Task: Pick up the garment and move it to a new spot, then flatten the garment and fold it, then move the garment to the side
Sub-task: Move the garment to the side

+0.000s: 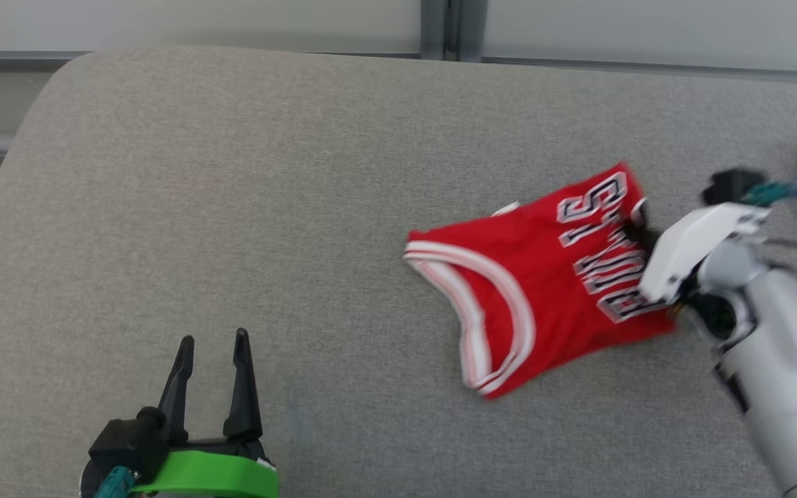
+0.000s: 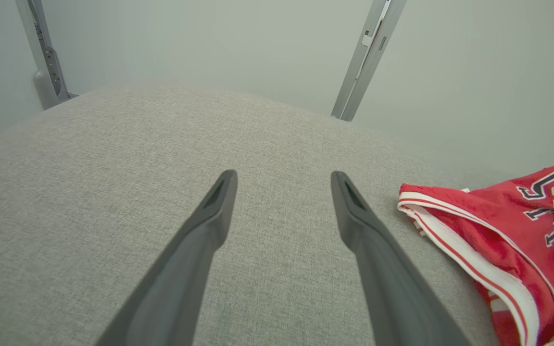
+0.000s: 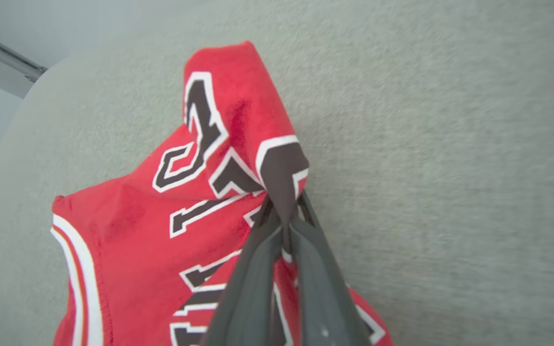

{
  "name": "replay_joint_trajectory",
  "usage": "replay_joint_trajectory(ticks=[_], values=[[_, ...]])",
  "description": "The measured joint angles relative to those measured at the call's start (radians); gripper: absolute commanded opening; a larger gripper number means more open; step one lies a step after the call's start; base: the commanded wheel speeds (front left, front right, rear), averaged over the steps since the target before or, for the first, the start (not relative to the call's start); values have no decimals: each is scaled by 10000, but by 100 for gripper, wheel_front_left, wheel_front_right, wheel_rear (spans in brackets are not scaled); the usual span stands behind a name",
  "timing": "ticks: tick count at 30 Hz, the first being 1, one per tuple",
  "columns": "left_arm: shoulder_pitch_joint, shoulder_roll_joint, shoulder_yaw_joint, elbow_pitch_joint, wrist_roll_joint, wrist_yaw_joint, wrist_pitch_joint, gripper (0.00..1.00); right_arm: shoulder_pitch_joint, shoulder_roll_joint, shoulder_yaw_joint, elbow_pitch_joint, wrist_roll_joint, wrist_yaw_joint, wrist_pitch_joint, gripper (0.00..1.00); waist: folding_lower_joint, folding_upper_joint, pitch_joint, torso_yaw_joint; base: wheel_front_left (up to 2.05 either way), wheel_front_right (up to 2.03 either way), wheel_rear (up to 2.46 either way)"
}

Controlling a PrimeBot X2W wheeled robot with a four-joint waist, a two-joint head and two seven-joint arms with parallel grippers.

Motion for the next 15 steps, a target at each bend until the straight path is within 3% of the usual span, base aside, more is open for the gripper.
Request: replay_joint_trajectory(ticks=[3, 10, 15], values=[[-339, -6, -167, 42, -113, -42, 0, 100, -1062, -1137, -612, -362, -123, -13, 378, 0, 0, 0, 230, -260, 0, 0, 0], [-1081, -8, -443, -4, -222, -27, -2, 100, -2633, -2683, -1789, -1593, -686, -12, 2132, 0, 0, 0, 1200, -712, 0, 0, 0], [-1194, -10, -263, 13, -157, -12, 0, 100, -2839, -3060, -2936, -2443, -874, -13, 3053, 0, 1, 1, 1787, -982, 0, 0, 0]])
